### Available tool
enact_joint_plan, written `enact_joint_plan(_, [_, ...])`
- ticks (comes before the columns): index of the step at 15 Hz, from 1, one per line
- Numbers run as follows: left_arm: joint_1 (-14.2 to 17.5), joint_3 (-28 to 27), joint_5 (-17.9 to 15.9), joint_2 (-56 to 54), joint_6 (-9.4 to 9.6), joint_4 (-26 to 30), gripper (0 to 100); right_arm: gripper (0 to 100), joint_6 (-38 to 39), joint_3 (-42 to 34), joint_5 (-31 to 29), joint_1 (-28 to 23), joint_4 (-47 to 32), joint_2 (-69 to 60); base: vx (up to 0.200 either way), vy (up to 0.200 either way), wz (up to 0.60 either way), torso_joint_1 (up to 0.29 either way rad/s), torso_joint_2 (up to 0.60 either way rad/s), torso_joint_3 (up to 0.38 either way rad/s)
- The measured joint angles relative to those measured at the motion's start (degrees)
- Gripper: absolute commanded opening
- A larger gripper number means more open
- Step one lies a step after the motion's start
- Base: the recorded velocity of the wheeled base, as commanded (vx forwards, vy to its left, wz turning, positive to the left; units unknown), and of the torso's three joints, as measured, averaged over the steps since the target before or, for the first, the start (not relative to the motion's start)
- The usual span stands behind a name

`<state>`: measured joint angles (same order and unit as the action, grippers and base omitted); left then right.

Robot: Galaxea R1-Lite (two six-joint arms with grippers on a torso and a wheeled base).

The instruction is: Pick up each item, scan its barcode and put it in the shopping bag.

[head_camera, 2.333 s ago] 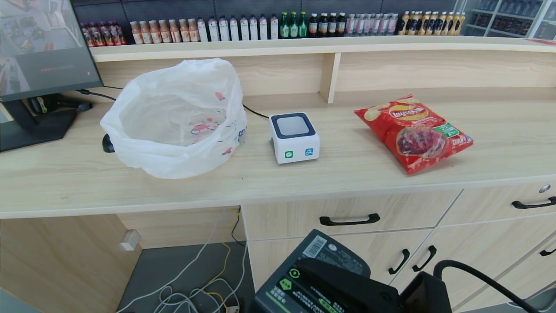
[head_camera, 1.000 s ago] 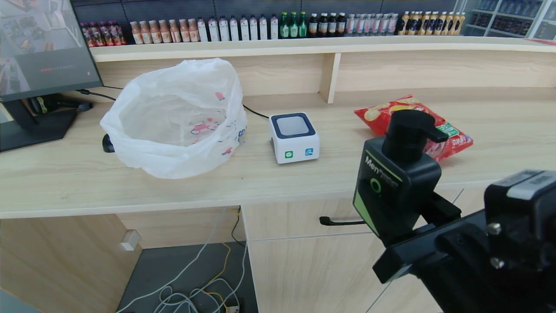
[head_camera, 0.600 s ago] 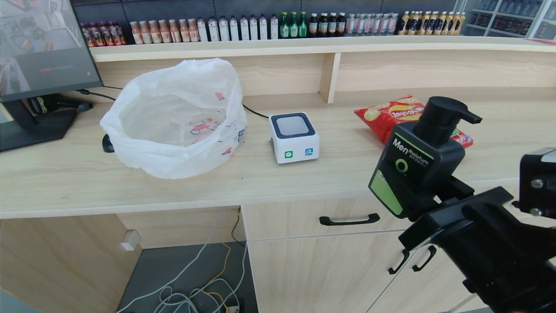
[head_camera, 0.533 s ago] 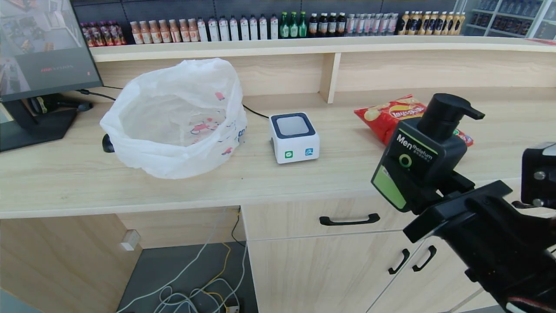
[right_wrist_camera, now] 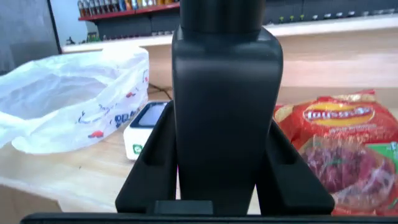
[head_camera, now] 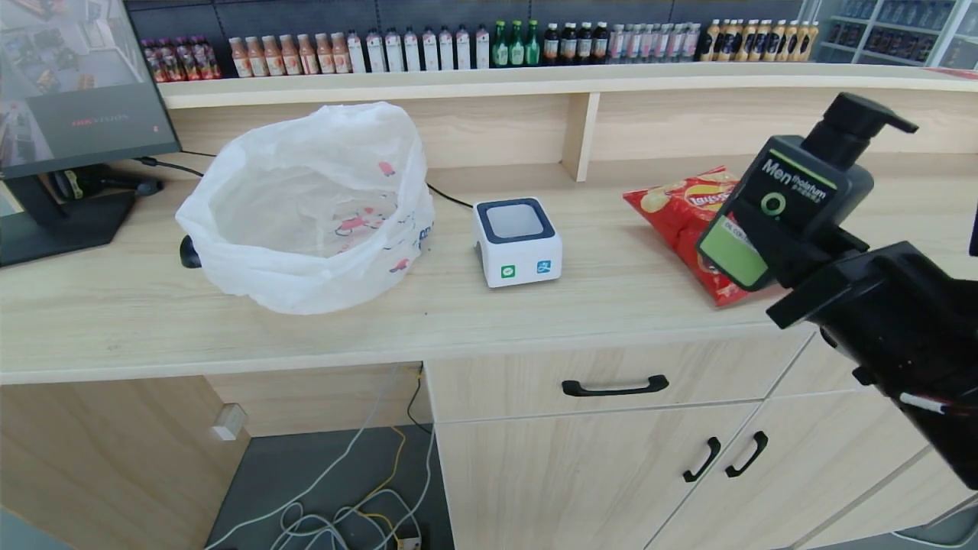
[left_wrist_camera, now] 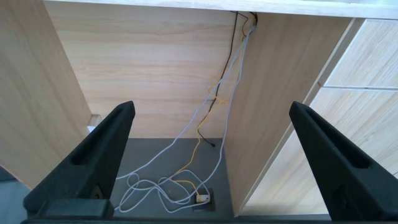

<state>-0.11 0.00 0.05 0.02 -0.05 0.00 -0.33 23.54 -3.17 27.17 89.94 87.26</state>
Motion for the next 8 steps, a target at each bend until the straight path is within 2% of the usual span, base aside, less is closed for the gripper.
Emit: enact_joint_plan(8, [0.1, 0.0, 0.0, 0.0, -0.06, 0.0, 100, 0, -0.8, 16.6, 1.1, -0.6, 0.0, 9.2, 0.000, 0.000, 0.00, 0.000, 0.00, 0.000])
